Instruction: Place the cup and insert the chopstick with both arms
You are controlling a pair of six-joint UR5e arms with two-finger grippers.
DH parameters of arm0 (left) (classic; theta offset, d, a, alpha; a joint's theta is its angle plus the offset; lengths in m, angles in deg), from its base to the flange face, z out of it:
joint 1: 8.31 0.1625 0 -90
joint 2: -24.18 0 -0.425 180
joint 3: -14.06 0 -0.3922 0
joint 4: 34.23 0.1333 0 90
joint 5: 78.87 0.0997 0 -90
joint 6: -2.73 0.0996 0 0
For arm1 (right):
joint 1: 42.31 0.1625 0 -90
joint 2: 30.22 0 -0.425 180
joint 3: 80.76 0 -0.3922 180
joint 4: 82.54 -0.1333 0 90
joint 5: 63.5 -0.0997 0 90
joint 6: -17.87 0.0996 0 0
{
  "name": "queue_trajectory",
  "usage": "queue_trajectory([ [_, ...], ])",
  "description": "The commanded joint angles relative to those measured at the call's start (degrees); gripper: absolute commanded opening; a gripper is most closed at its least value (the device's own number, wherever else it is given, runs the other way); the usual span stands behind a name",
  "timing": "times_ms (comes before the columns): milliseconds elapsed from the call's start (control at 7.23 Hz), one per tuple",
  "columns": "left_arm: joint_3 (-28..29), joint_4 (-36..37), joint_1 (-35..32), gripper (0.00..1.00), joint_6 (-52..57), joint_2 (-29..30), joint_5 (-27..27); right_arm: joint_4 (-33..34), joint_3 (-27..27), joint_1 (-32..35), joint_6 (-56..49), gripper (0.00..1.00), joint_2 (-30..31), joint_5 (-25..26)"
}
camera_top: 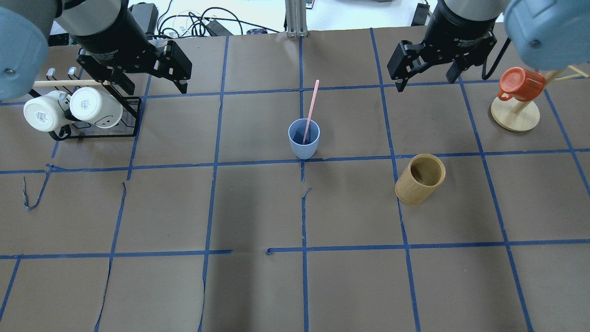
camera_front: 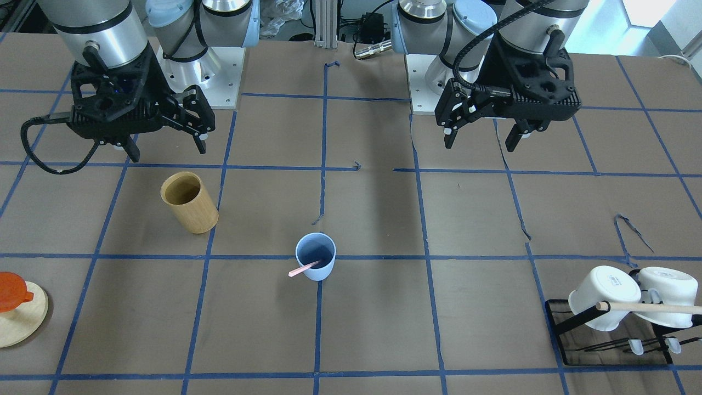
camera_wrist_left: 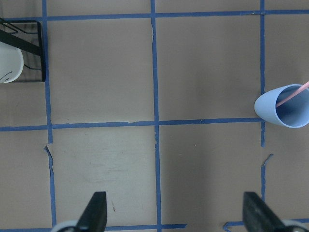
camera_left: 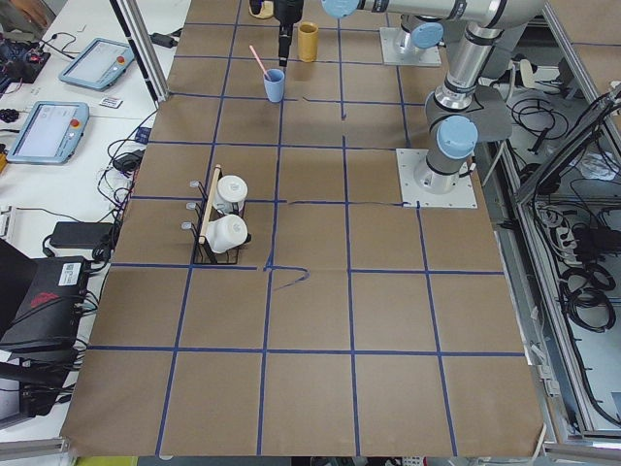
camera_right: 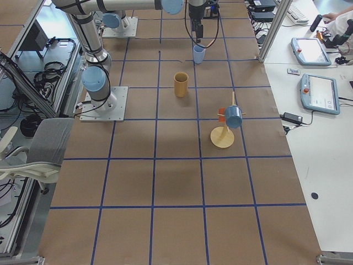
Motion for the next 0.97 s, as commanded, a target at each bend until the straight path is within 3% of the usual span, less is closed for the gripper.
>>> queue_trajectory([
  [0, -0.1, 0.0, 0.0, 1.00, 0.1, -0.1, 0.0, -0.1, 0.0, 0.1, 0.2, 1.00, -0.3, 0.4],
  [830, -0.1, -0.1, 0.0, 1.00, 0.2, -0.1, 0.0, 0.0, 0.9, 0.3, 0.2, 1.00, -0.2, 0.2],
])
